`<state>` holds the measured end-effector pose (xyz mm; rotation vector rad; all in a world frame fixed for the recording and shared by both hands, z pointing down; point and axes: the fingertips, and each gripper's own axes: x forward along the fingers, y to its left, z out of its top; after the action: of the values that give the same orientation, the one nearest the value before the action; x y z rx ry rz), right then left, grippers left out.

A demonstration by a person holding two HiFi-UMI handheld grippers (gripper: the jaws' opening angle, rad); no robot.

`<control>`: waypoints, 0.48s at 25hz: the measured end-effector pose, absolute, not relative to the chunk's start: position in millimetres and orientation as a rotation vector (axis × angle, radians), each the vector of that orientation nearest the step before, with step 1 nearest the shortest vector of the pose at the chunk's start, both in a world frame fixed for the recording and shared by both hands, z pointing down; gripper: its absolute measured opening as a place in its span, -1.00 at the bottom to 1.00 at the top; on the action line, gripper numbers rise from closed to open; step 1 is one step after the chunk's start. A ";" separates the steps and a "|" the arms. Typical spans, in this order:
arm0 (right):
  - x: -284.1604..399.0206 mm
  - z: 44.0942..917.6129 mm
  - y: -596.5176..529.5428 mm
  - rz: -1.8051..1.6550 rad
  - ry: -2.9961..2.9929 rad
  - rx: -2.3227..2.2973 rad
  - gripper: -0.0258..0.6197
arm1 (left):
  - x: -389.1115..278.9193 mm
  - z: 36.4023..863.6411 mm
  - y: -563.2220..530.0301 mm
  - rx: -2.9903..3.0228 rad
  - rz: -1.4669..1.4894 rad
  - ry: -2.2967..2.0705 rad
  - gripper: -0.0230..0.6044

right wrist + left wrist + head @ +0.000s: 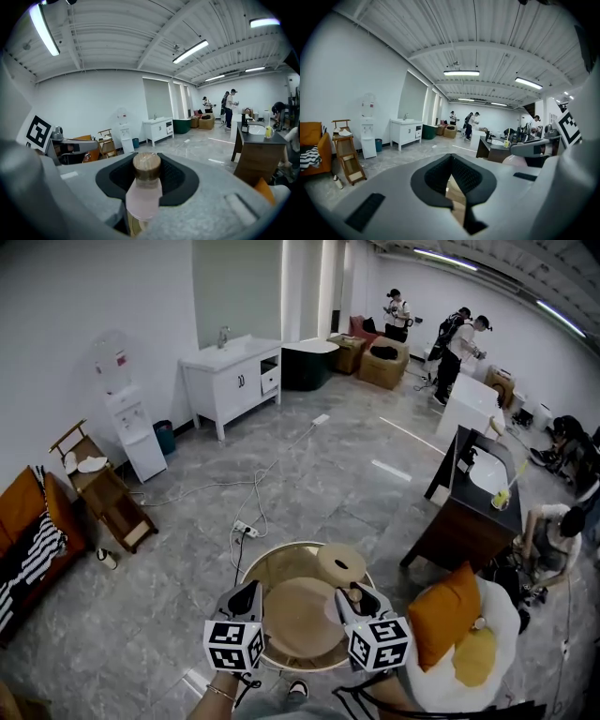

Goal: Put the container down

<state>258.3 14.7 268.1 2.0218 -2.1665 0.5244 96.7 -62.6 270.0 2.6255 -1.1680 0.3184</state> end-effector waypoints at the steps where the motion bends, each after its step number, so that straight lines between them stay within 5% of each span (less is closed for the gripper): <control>1: 260.4 269.5 9.8 0.529 -2.172 2.016 -0.52 | 97.1 271.0 -65.8 2.618 0.320 -1.180 -0.94; 12: 255.6 293.9 -30.8 0.578 -2.146 1.985 -0.52 | 90.4 290.2 -104.2 2.572 0.333 -1.200 -0.94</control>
<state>255.6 -30.8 293.9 1.9848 -2.1457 0.5783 90.4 -104.2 290.2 2.5719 -1.1999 0.3332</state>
